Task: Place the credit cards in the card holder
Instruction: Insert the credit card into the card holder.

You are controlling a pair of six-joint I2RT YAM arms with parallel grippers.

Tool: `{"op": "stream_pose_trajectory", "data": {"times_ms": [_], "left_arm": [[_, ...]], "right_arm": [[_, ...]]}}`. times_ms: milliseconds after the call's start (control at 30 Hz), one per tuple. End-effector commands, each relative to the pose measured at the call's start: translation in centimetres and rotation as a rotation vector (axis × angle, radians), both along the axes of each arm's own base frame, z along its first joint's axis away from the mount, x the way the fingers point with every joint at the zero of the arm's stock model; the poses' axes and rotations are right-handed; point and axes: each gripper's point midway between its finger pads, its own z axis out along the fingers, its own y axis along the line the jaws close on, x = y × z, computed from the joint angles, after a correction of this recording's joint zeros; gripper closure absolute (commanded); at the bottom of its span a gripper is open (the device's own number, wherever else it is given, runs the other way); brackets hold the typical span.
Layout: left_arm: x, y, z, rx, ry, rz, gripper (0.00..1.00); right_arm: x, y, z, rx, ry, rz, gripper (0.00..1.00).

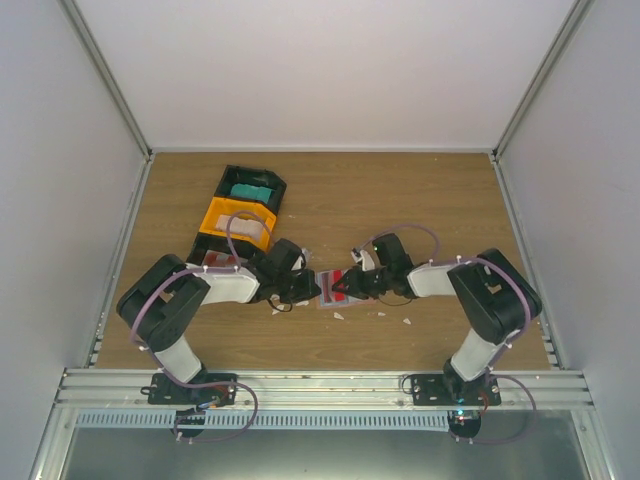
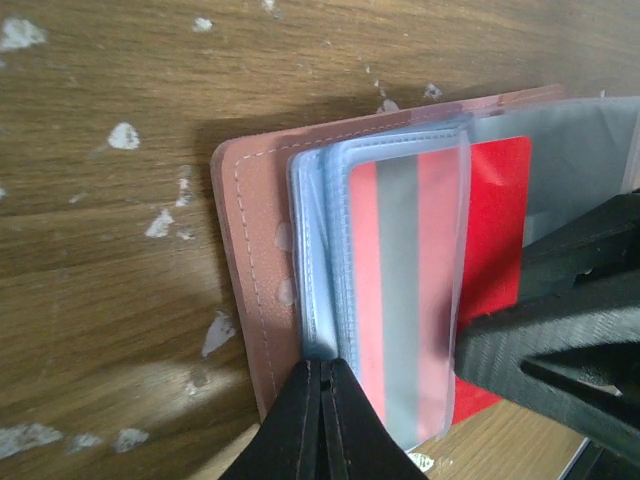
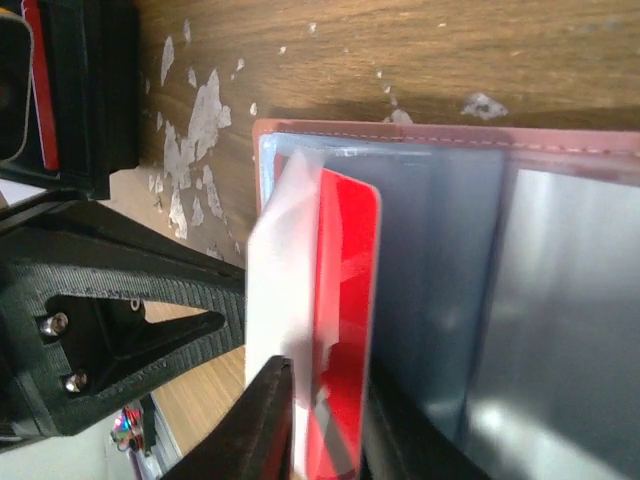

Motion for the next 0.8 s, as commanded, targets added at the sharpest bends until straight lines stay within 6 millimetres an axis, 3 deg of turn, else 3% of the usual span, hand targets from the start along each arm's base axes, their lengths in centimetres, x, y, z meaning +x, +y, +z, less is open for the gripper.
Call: {"op": "stream_pose_trajectory", "data": {"times_ms": [0, 133, 367, 600, 767], "left_arm": [[-1.1, -0.3, -1.4, 0.017, 0.014, -0.028, 0.97], [-1.0, -0.4, -1.1, 0.012, 0.007, -0.033, 0.97], [-0.7, -0.4, -0.1, 0.007, -0.018, -0.03, 0.96], [-0.6, -0.4, 0.6, 0.003, -0.032, -0.026, 0.95], [-0.8, -0.3, 0.5, 0.004, -0.029, -0.027, 0.95]], "right_arm": [[-1.2, -2.1, -1.5, -0.154, 0.012, -0.05, 0.75], [-0.8, -3.0, -0.8, -0.216, -0.036, -0.066, 0.54], [0.0, -4.5, 0.9, -0.38, -0.141, -0.099, 0.44], [0.3, -3.1, 2.1, -0.568, -0.267, -0.076, 0.42], [0.2, -1.5, 1.3, -0.677, -0.305, -0.028, 0.47]]}}
